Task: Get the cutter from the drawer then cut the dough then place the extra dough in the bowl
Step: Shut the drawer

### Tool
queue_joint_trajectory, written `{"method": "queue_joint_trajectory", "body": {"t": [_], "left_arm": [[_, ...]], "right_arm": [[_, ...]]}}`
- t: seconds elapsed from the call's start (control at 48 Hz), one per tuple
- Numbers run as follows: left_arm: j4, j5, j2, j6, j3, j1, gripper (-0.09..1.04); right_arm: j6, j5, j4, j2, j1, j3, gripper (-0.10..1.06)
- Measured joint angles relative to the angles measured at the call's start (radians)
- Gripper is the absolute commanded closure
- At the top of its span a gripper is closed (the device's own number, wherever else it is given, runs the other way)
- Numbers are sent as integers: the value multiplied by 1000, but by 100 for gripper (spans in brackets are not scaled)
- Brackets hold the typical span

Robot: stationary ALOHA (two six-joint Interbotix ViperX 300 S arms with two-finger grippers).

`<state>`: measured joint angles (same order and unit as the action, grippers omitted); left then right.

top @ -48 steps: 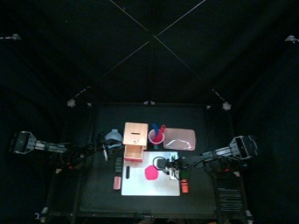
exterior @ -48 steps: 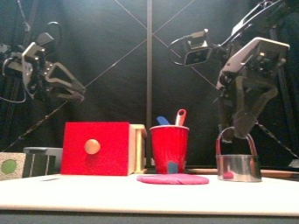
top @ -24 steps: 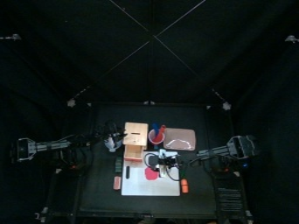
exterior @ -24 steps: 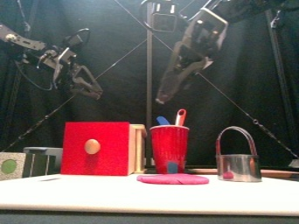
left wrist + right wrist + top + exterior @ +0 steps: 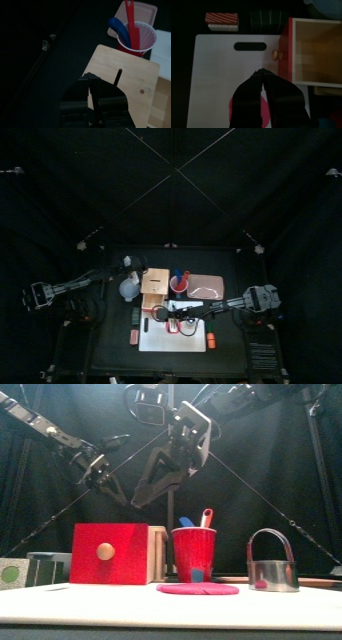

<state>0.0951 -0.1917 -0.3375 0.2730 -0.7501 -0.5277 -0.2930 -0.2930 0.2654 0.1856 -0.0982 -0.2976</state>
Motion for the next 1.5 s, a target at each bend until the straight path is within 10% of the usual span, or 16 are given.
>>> {"method": "queue_joint_trajectory", "body": {"t": [0.583,1.5], "left_arm": [[-43,-296,364,212,347,-57,61],[133,-334,456,396,393,-72,61]], "right_arm": [[0,3,-32,187,2,150,85],[0,-8,-25,259,58,183,85]]}}
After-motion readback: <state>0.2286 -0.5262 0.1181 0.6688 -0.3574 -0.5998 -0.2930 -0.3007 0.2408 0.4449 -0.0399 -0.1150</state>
